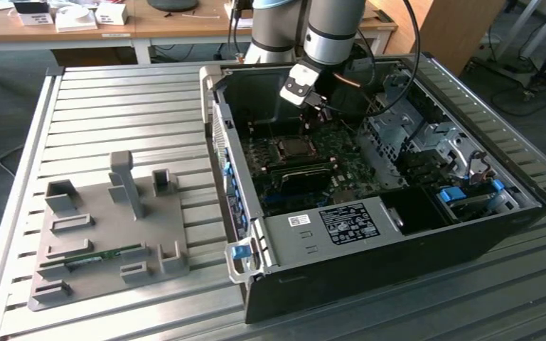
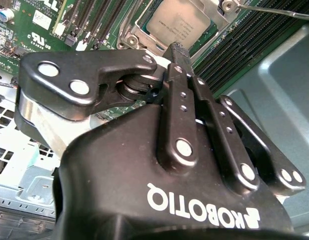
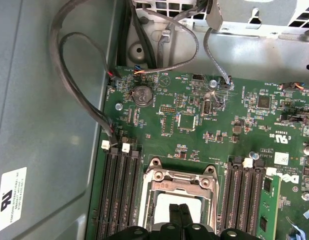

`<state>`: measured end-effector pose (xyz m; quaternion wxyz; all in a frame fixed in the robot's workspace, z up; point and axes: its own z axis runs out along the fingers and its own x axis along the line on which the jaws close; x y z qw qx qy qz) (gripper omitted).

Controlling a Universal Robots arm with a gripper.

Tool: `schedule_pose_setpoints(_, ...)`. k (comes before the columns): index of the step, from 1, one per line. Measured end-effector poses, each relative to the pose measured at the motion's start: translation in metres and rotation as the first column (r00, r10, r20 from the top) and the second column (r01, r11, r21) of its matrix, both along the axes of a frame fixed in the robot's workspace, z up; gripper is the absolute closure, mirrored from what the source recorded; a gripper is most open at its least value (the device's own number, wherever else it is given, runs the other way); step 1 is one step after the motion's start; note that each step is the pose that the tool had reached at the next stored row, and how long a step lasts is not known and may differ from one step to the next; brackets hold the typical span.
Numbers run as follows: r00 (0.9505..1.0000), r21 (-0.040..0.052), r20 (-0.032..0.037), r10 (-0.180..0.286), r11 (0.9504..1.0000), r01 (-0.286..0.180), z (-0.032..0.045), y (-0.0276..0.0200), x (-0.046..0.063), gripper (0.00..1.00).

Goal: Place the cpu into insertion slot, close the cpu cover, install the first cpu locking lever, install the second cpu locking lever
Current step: 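Close the cpu cover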

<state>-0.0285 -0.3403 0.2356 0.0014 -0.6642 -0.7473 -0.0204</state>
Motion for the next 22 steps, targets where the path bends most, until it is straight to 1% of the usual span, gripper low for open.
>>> schedule_pose_setpoints(9,1.0000,0.0000,0.0000,0.001,1.0000,-0.001,0.0000,0.0000,0.0000,0.89)
schedule_pose_setpoints(12,0.9999,0.0000,0.0000,0.012,0.9999,-0.012,0.0000,0.0000,0.0000,0.89)
schedule_pose_setpoints(22,0.9998,0.0000,0.0000,0.019,0.9998,-0.019,0.0000,0.0000,0.0000,0.89)
